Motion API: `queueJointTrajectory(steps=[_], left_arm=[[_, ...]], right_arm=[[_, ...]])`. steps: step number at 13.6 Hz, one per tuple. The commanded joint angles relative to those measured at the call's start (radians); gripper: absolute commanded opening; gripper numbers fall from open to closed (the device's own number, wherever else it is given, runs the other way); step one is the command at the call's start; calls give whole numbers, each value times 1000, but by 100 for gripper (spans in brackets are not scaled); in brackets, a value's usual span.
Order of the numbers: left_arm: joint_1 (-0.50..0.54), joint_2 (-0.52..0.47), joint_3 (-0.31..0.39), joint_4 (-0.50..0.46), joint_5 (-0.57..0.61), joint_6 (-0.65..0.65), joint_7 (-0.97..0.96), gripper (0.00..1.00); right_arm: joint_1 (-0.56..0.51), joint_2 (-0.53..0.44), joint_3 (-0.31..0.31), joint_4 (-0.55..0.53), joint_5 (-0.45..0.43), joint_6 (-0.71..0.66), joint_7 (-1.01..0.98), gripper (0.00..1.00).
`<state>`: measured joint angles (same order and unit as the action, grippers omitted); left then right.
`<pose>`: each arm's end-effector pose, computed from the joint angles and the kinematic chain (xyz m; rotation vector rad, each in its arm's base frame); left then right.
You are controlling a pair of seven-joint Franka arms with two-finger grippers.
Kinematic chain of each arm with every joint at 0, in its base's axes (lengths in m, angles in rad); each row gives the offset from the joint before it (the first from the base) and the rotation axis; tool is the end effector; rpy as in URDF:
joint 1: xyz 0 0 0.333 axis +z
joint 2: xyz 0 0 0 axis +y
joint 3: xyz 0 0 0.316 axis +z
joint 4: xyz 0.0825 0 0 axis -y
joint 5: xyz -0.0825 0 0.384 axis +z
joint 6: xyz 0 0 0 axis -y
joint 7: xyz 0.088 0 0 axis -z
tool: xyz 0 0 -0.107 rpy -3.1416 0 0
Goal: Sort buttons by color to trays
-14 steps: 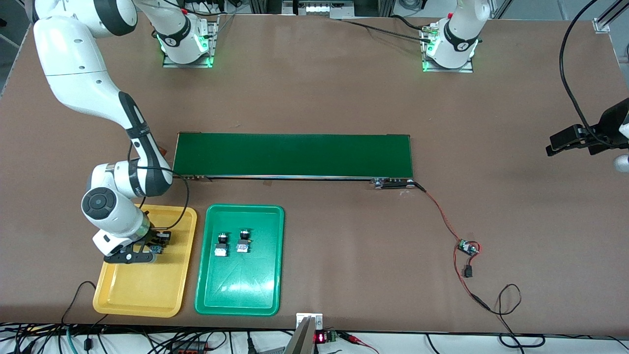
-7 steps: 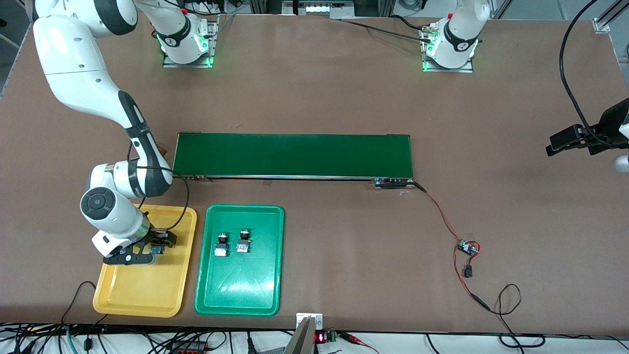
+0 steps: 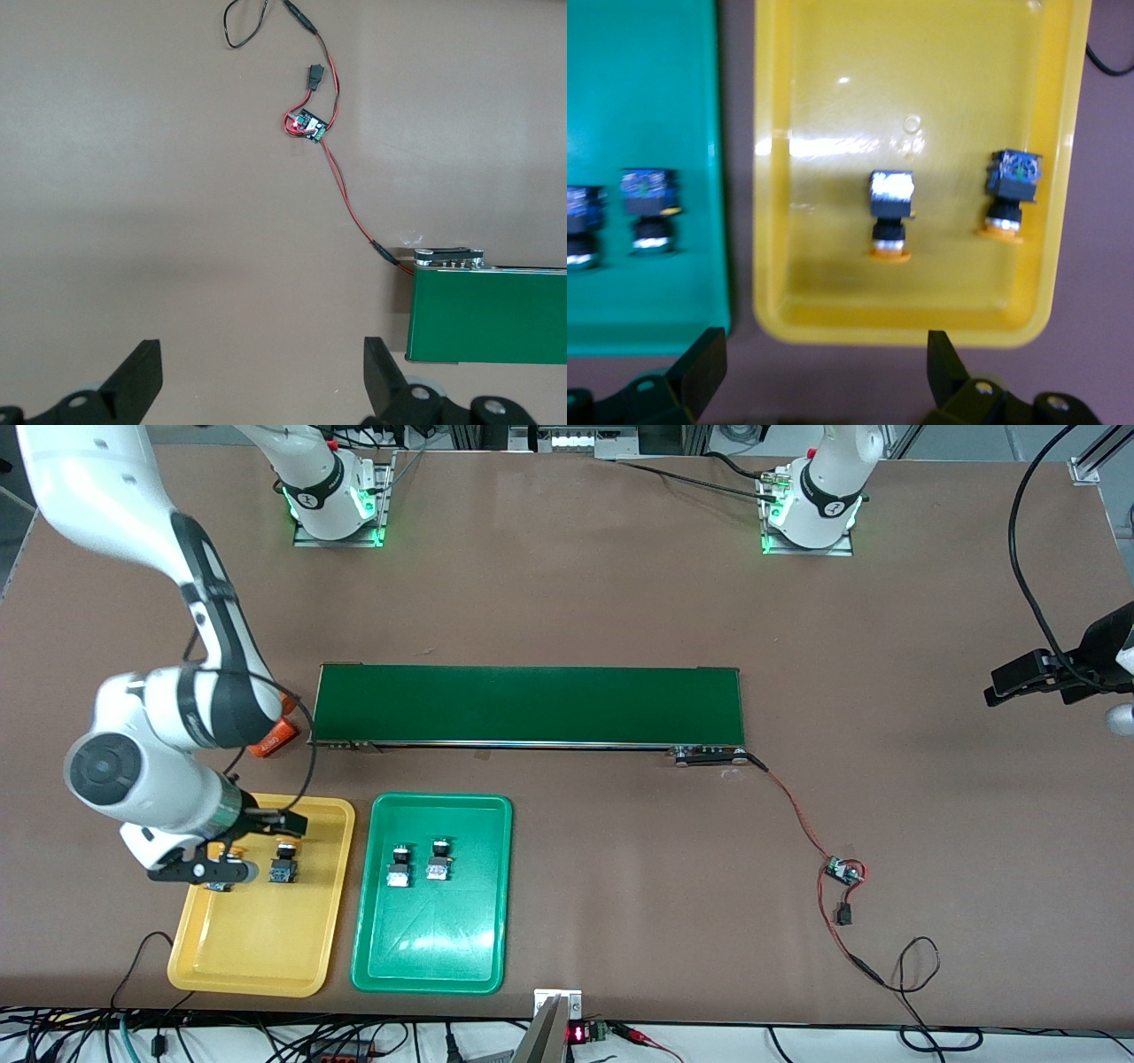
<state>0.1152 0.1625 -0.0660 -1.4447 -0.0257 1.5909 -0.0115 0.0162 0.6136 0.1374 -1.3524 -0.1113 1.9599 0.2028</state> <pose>0.6047 0.0304 0.5918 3.1033 0.0966 -0.0237 0.7182 0.0829 0.3675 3.1175 -0.0494 0.0062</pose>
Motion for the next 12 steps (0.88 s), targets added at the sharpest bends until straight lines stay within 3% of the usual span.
queueJointTrajectory(steps=[1, 5, 9, 12], left_arm=[[1, -14, 2, -8, -7, 8, 19, 100], [4, -15, 2, -6, -8, 9, 16, 100], [3, -15, 2, -5, -8, 8, 16, 100], [3, -15, 0, -3, -8, 8, 16, 100]], right_arm=[[-18, -122, 7, -25, 65, -116, 10, 100], [-35, -257, 2, -43, 67, -269, 0, 100], [-77, -422, -5, -131, 71, -353, -100, 100], [-85, -475, -36, -149, 71, -455, -100, 100]])
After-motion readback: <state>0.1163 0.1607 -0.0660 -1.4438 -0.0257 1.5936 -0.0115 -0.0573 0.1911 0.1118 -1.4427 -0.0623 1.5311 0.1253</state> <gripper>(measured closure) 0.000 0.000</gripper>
